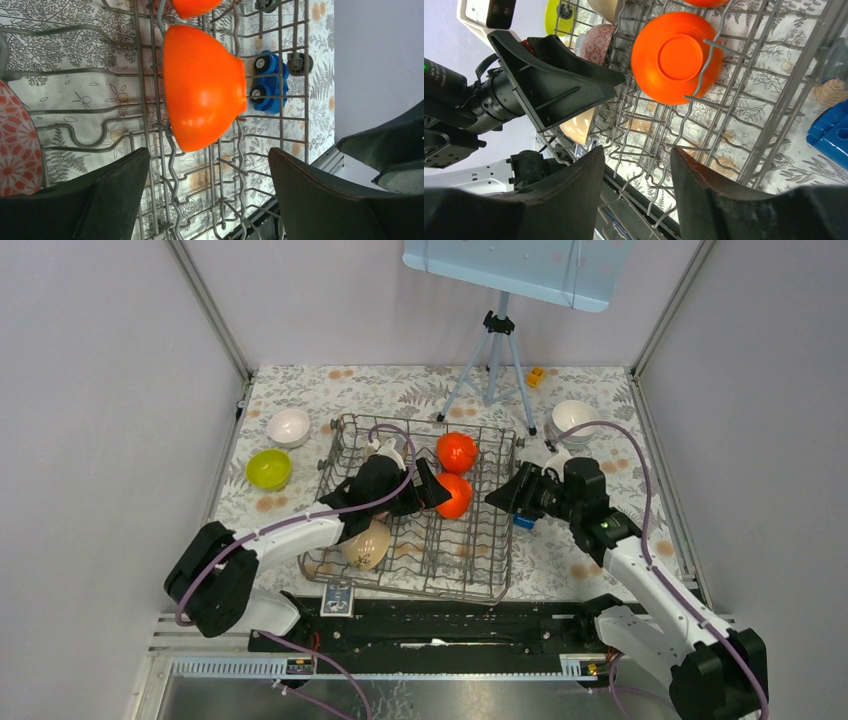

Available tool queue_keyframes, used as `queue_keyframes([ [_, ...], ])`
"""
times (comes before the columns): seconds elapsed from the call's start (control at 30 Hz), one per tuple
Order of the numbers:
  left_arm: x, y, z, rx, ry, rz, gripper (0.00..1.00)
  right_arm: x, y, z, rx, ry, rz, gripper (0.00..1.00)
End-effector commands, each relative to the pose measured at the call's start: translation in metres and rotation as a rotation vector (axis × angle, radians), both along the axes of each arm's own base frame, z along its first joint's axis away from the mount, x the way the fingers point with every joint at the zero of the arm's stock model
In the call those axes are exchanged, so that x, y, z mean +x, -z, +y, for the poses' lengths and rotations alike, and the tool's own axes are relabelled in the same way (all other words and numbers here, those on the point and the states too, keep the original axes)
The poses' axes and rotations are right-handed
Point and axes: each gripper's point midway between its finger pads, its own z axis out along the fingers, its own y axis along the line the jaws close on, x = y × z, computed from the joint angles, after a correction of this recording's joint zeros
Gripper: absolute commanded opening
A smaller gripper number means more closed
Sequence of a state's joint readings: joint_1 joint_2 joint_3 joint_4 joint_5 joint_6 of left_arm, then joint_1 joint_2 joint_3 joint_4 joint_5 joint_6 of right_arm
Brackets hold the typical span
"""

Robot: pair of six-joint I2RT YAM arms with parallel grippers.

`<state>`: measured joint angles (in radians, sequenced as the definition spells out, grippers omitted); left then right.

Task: Unload the bowls from the dish rack
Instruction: Pick up the bowl from the dish rack.

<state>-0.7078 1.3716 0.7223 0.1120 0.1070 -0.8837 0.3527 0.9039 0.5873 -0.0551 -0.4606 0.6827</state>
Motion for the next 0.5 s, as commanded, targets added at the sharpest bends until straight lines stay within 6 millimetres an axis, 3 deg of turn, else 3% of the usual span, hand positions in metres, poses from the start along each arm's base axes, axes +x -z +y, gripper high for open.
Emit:
queue_keyframes([
  [0.0, 0.019, -0.025, -0.012, -0.082, 0.008, -0.062, 0.91, 0.015, -0.014, 0.012, -0.023, 0.004, -0.028, 0.55],
  [0.27, 0.029, -0.023, -0.011, -0.148, -0.004, -0.069, 0.79, 0.035, -0.003, 0.032, -0.086, 0.024, 0.031, 0.48],
  [0.47, 0.034, -0.016, -0.017, -0.155, 0.019, -0.047, 0.72, 0.049, 0.018, 0.033, -0.130, 0.086, 0.112, 0.43],
])
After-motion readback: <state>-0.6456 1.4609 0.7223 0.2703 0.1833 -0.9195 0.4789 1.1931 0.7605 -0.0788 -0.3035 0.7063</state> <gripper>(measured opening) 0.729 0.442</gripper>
